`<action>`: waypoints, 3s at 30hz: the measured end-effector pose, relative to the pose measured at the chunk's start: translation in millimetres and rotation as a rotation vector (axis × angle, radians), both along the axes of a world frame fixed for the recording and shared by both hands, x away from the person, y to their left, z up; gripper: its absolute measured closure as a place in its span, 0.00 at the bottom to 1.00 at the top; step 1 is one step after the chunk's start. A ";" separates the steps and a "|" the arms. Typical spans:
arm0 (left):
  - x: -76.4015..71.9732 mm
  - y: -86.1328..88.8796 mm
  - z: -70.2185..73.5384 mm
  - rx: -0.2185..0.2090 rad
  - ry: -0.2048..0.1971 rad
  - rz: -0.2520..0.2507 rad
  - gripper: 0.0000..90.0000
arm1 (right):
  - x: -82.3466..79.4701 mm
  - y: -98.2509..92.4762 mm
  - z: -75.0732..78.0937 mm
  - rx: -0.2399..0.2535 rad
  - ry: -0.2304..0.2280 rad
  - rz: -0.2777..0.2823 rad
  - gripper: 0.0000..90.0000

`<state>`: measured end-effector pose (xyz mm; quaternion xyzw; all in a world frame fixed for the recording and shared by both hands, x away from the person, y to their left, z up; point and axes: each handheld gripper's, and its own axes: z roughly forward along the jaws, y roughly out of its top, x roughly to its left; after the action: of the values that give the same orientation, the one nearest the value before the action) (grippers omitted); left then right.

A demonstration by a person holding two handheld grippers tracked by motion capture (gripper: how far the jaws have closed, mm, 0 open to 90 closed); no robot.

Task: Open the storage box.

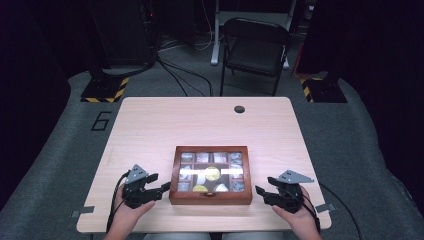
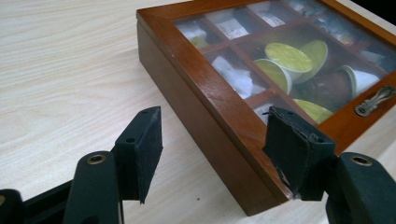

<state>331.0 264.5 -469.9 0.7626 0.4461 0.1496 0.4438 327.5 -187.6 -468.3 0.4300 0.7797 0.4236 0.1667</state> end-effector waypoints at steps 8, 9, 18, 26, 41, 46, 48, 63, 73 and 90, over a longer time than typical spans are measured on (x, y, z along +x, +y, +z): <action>-10.0 -5.2 0.2 -0.002 0.004 -0.034 0.41 | -8.8 11.6 -1.7 0.008 0.015 0.056 0.43; -10.9 -5.8 0.2 0.001 0.005 -0.041 0.41 | -10.3 14.7 -1.9 0.010 0.018 0.064 0.43; -15.9 -11.2 0.2 0.014 -0.007 -0.062 0.41 | -13.8 25.1 -5.7 -0.027 0.012 0.108 0.47; -14.3 -9.8 -0.2 0.004 0.001 -0.057 0.41 | -15.2 28.0 -7.3 -0.042 0.021 0.126 0.51; -12.8 -8.1 0.0 0.006 -0.002 -0.060 0.41 | -13.3 34.8 -16.6 -0.101 0.047 0.180 0.53; -13.3 -8.1 0.2 0.004 -0.003 -0.060 0.41 | -13.1 34.7 -16.5 -0.098 0.052 0.182 0.54; -14.1 -8.4 0.8 0.001 -0.005 -0.062 0.41 | -13.2 35.0 -16.4 -0.100 0.050 0.182 0.54; -16.4 -10.8 1.5 -0.005 -0.008 -0.062 0.41 | -14.6 36.5 -16.5 -0.141 0.023 0.182 0.58; -28.0 -6.5 3.7 -0.015 -0.001 -0.066 0.41 | -14.6 33.5 -9.5 -0.095 0.015 0.180 0.59; -31.9 -13.0 0.9 0.035 0.017 -0.101 0.50 | -13.5 30.8 2.0 -0.013 -0.011 0.149 0.59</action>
<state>299.1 251.6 -469.0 0.7931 0.4079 0.1285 0.4337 313.9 -156.8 -466.3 0.3671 0.8114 0.4321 0.1419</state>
